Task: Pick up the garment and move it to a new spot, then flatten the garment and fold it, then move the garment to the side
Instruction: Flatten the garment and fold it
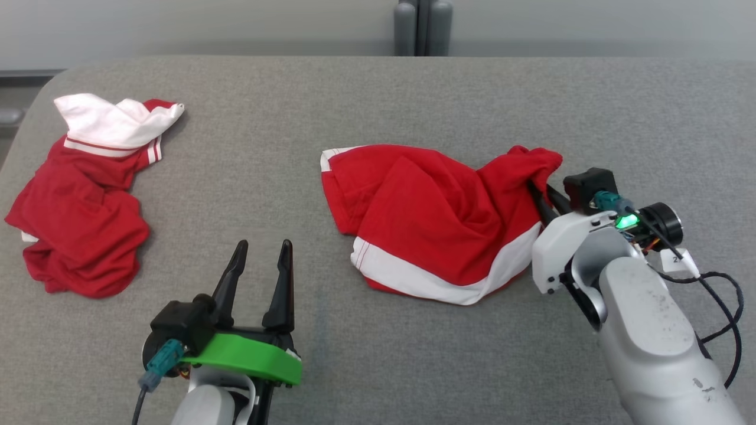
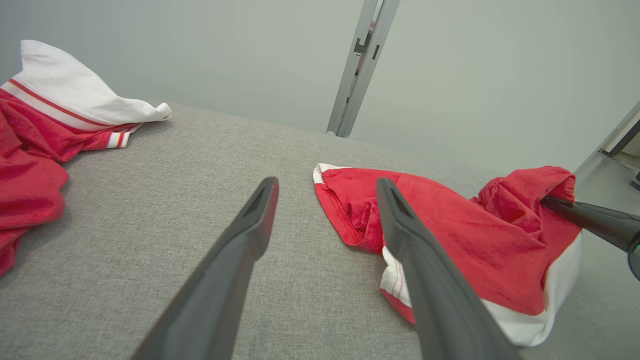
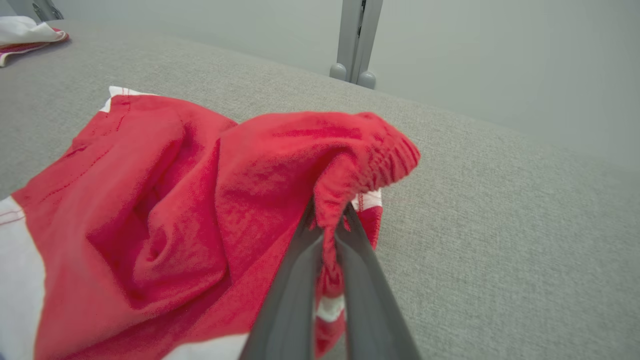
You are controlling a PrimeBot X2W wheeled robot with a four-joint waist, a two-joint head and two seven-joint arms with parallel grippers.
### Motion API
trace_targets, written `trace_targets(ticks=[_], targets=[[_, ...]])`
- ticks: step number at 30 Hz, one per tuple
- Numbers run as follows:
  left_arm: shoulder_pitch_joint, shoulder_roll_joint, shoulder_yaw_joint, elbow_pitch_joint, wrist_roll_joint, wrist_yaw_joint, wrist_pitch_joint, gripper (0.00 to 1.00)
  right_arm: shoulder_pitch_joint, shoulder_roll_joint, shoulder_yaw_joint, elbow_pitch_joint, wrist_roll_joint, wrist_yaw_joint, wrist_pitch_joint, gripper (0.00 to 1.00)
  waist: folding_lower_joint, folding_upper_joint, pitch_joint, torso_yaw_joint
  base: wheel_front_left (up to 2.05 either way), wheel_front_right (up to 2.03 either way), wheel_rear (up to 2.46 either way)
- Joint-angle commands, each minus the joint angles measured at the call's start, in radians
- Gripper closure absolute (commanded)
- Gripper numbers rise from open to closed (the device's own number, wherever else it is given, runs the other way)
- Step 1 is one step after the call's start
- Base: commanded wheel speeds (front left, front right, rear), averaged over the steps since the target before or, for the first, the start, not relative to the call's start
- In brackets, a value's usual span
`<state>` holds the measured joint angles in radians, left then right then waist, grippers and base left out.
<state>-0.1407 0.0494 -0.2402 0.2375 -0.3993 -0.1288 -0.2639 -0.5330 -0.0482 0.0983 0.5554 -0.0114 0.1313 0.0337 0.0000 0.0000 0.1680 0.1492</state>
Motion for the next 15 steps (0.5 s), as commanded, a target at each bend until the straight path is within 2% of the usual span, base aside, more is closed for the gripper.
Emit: trace_targets(ticks=[1, 9, 15], targets=[[-0.021, 0.002, -0.003, -0.002, -0.008, -0.003, -0.001, 0.0, -0.027, -0.004, -0.03, 0.038, -0.022, -0.001, -0.01, 1.0, 0.0, 0.0, 0.045, 0.04, 0.0, 0.0, 0.0], [-0.053, 0.002, -0.011, -0.01, -0.013, -0.003, -0.001, 0.0, -0.149, -0.009, -0.2, 0.239, -0.197, -0.001, -0.058, 1.0, 0.0, 0.0, 0.089, 0.049, 0.0, 0.0, 0.0], [-0.071, 0.002, -0.019, -0.011, -0.009, -0.003, -0.001, 0.0, -0.199, -0.006, -0.285, 0.323, -0.262, -0.001, -0.11, 1.0, 0.0, 0.0, 0.102, 0.035, 0.0, 0.0, 0.0]])
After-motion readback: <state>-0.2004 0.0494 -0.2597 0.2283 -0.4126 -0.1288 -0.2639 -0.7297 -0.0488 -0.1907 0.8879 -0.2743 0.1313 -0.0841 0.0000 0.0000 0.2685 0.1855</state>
